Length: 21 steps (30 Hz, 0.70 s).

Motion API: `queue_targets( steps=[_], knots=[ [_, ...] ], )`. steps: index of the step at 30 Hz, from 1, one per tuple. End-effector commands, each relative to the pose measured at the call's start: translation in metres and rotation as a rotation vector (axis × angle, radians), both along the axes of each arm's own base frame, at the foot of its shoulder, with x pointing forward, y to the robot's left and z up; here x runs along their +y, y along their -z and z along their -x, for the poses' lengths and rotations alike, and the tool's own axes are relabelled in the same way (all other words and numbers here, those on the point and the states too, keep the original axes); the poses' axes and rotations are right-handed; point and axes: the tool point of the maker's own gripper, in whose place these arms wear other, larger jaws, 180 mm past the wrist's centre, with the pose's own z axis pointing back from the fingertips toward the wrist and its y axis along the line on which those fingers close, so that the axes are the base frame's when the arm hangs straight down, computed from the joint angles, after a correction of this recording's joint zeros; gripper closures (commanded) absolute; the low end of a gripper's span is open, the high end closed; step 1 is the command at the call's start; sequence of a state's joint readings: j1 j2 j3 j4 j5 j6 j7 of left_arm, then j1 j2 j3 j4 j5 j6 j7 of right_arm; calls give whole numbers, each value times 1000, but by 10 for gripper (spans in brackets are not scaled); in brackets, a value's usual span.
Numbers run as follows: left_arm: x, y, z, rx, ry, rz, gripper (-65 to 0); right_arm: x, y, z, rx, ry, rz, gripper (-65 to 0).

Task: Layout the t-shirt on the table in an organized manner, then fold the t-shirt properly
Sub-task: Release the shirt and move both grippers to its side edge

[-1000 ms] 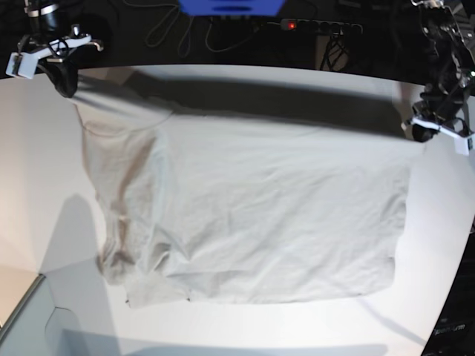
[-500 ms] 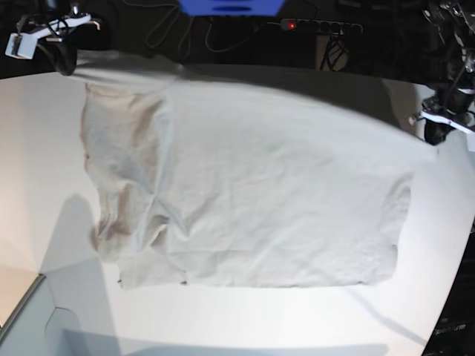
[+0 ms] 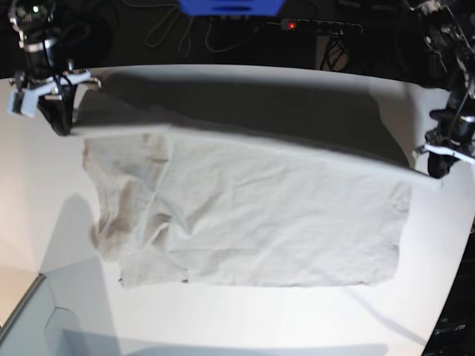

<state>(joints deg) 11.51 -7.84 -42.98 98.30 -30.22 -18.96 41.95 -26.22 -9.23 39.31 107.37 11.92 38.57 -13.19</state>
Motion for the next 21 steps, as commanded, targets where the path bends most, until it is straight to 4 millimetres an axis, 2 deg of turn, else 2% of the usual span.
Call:
queue_targets(
  steps=[1,6,10,16,21],
  knots=[
    [7,-15,-11,-53,-5,-16,0,3,-9,-10,-36,-27,12,0],
    [14,10,-23,-19,-37,57,0,0,-9,-51,-10,-35,62,0],
    [16,29,-19,27,-51,76,0,-2,-17,-80,-20,-36,99,0],
    [12,39,-30,80,-25,16,0,10,-14,-121,-9,-75,111,0],
    [15,38,-44,78,-31,14,0,21,4,-144,30,-105,90,0]
  ],
)
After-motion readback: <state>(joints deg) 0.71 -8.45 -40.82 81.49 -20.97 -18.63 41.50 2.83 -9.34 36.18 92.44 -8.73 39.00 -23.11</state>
